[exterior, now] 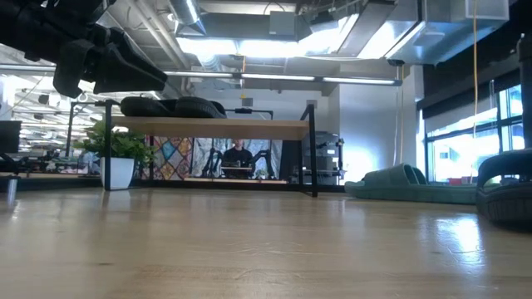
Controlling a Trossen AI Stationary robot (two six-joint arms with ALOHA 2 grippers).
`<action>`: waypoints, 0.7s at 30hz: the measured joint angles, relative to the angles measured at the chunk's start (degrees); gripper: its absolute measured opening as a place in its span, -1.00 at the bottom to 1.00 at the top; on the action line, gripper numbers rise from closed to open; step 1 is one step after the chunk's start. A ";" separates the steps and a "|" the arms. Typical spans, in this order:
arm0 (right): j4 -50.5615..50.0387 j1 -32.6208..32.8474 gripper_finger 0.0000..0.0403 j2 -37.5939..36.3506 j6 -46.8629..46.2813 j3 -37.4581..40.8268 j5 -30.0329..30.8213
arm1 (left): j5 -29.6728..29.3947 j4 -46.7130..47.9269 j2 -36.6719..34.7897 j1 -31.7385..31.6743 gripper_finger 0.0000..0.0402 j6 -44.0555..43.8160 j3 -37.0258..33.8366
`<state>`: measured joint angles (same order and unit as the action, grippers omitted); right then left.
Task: Pick and place slides into the shelf
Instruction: Put the black slipper under the shelf
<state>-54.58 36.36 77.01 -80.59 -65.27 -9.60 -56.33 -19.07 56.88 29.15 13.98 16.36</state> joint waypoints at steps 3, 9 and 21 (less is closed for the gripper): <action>-0.17 1.84 0.16 0.00 -1.68 0.02 -1.11 | 0.00 0.02 0.00 0.00 0.02 0.06 0.00; -2.43 5.45 0.17 1.96 -1.71 0.02 -0.66 | 0.02 0.04 0.00 0.00 0.02 0.04 -0.02; -11.31 9.29 0.06 15.53 4.38 0.04 -10.43 | 0.04 0.04 0.00 -1.21 0.02 0.12 0.00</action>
<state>-65.89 45.65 92.55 -76.20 -65.23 -20.03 -56.29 -19.03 56.88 27.94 14.11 16.36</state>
